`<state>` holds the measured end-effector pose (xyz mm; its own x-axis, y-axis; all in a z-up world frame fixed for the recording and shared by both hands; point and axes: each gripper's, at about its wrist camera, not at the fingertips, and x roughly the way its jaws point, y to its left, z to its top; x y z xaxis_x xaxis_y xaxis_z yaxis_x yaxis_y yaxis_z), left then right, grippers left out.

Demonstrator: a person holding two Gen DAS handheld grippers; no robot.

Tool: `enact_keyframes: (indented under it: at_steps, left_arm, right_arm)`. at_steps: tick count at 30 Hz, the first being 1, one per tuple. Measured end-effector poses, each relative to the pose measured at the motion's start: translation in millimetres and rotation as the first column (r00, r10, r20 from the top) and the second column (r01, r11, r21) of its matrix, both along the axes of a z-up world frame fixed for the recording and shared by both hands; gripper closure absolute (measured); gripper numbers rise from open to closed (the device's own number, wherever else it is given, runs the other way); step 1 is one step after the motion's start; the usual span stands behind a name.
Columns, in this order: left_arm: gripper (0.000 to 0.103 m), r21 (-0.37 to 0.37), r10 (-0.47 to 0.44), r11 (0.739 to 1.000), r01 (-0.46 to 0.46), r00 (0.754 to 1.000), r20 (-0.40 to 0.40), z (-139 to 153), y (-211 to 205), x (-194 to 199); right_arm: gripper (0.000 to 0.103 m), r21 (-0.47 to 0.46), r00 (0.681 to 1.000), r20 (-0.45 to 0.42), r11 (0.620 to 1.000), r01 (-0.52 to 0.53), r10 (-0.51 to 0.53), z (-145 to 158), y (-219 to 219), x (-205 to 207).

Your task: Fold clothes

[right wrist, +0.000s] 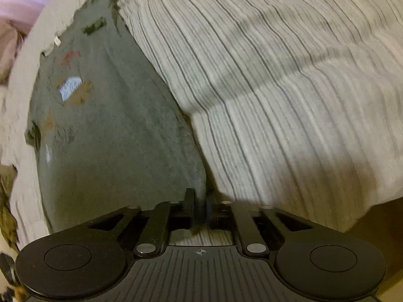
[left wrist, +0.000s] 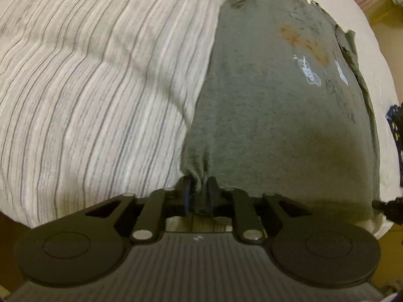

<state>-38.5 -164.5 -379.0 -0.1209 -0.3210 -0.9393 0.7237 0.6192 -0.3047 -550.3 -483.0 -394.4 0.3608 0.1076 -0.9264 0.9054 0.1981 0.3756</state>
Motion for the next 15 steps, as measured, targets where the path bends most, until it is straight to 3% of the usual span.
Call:
enact_keyframes:
  at_steps: [1,2,4,6,8,11,13,15]
  left_arm:
    - [0.083,0.005,0.01,1.0,-0.01,1.0,-0.006,4,1,5]
    - [0.082,0.006,0.024,1.0,-0.024,1.0,-0.01,8,1,11]
    - [0.075,-0.027,0.084,0.996,-0.084,0.996,-0.007,24,3,29]
    - [0.071,-0.087,0.161,0.983,-0.161,0.987,-0.008,37,0,51]
    - [0.063,-0.155,0.248,0.956,-0.247,0.969,-0.017,42,-15,77]
    - [0.059,-0.263,0.347,0.899,-0.35,0.936,-0.062,32,-65,116]
    - [0.056,-0.314,0.39,0.863,-0.395,0.917,-0.082,21,-103,140]
    - [0.056,-0.338,0.411,0.846,-0.412,0.908,-0.079,11,-138,167]
  right_arm:
    - [0.029,-0.004,0.999,-0.037,0.999,-0.034,0.034,6,-3,0]
    - [0.023,-0.03,0.994,-0.089,0.997,-0.065,0.062,13,-7,1]
    - [0.023,-0.103,0.973,-0.208,0.987,-0.12,0.097,27,-17,2]
    - [0.023,-0.168,0.963,-0.262,0.98,-0.108,0.062,36,-32,1]
    - [0.023,-0.213,0.97,-0.243,0.977,-0.03,-0.023,40,-47,1]
    - [0.023,-0.241,0.977,-0.186,0.969,0.061,-0.108,38,-66,20]
    - [0.023,-0.259,0.981,-0.165,0.964,0.057,-0.103,36,-75,42]
    - [0.023,-0.277,0.984,-0.16,0.961,0.025,-0.072,33,-82,62]
